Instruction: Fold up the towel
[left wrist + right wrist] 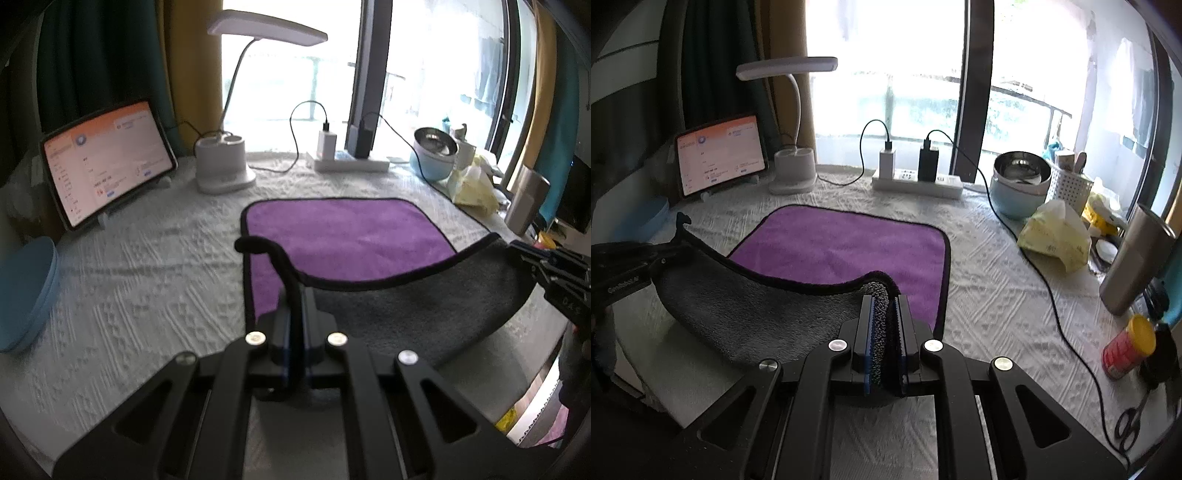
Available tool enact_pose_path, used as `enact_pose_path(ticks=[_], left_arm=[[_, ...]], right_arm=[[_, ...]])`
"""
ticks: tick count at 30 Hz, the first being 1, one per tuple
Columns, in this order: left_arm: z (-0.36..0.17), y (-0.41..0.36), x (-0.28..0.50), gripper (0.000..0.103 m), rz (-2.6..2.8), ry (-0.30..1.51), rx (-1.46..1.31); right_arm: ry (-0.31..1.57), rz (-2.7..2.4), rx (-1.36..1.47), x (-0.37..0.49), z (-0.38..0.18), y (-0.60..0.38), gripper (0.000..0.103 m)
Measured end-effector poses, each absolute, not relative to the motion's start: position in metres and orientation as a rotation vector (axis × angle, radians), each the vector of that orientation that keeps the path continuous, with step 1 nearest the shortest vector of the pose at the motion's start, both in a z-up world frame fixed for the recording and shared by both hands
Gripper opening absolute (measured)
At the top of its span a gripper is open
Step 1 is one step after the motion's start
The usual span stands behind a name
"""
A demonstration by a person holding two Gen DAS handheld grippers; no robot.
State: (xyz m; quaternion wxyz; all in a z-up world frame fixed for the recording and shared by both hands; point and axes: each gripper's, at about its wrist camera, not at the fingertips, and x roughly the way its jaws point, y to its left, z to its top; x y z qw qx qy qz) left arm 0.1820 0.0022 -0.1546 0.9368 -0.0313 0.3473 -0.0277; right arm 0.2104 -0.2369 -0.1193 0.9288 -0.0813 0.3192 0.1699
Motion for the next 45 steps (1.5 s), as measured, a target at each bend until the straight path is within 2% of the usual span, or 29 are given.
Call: enact_pose_path(ticks=[20, 45], left_arm=[[-0.123, 0.008, 0.226, 0.005, -0.065, 0.64, -0.041], [-0.119, 0.011, 0.293, 0.005, -0.04, 0.605, -0.034]], right_arm=[[0.62, 0.363, -0.133, 0.257, -0.101, -0.234, 0.011], [0.609, 0.372, -0.115, 0.335, -0.104, -0.24, 0.011]])
